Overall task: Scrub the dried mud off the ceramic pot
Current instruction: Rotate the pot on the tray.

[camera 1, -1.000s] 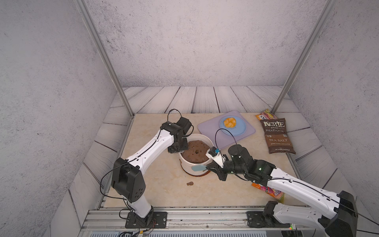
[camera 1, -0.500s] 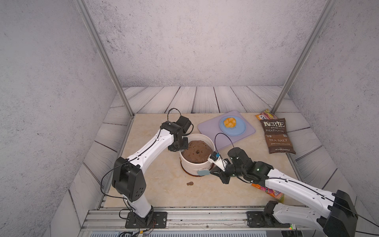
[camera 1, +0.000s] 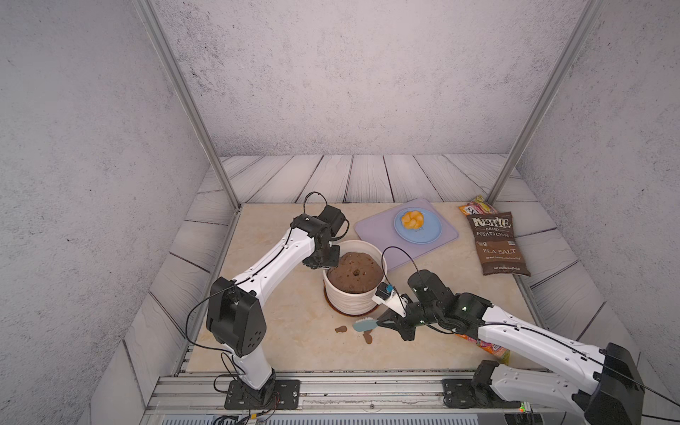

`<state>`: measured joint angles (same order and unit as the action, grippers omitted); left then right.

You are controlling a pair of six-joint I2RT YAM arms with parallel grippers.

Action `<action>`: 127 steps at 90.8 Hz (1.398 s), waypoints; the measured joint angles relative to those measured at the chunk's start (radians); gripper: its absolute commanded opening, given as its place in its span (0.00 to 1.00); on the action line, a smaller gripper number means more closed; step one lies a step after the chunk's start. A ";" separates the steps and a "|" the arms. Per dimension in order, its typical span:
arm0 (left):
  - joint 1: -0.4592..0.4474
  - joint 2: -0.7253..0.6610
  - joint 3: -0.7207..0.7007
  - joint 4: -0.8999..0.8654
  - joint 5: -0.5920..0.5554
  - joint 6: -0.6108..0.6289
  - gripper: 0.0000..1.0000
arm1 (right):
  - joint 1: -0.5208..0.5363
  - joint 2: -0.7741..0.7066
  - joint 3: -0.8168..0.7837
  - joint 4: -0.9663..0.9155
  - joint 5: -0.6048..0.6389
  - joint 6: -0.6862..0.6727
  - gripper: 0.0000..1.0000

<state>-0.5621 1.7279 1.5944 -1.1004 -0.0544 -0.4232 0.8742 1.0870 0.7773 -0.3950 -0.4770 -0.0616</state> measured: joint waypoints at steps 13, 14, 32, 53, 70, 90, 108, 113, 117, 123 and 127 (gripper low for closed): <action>0.001 0.016 0.019 0.000 0.000 0.065 0.00 | 0.000 0.023 0.074 0.010 -0.001 -0.005 0.00; 0.001 0.018 0.021 0.000 0.000 0.070 0.00 | 0.000 0.026 0.084 0.012 -0.002 -0.006 0.00; 0.005 0.048 0.058 -0.002 -0.002 0.188 0.00 | 0.000 0.082 0.158 0.043 -0.014 -0.026 0.00; 0.029 0.060 0.072 0.018 0.026 0.306 0.00 | 0.000 0.090 0.166 0.032 -0.029 -0.029 0.00; 0.056 0.074 0.092 0.015 0.068 0.349 0.03 | 0.000 0.090 0.166 0.021 -0.030 -0.025 0.00; 0.056 0.076 0.097 0.009 0.082 0.347 0.20 | 0.000 0.090 0.166 0.004 -0.030 -0.024 0.00; 0.058 0.076 0.112 -0.016 0.094 0.270 0.50 | 0.000 0.090 0.166 0.000 -0.028 -0.024 0.00; 0.058 0.071 0.116 -0.018 0.094 0.212 0.57 | 0.000 0.090 0.166 0.000 -0.027 -0.024 0.00; 0.058 0.063 0.115 -0.020 0.097 0.155 0.62 | -0.001 0.089 0.166 -0.001 -0.025 -0.022 0.00; 0.058 0.039 0.110 -0.013 0.103 0.063 0.64 | -0.001 0.087 0.166 -0.001 -0.022 -0.020 0.00; 0.057 0.010 0.093 0.001 0.109 -0.003 0.65 | -0.001 0.087 0.166 0.000 -0.020 -0.019 0.00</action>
<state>-0.5053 1.7378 1.6878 -1.0996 0.0544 -0.4263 0.8730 1.1736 0.9432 -0.3954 -0.4973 -0.0807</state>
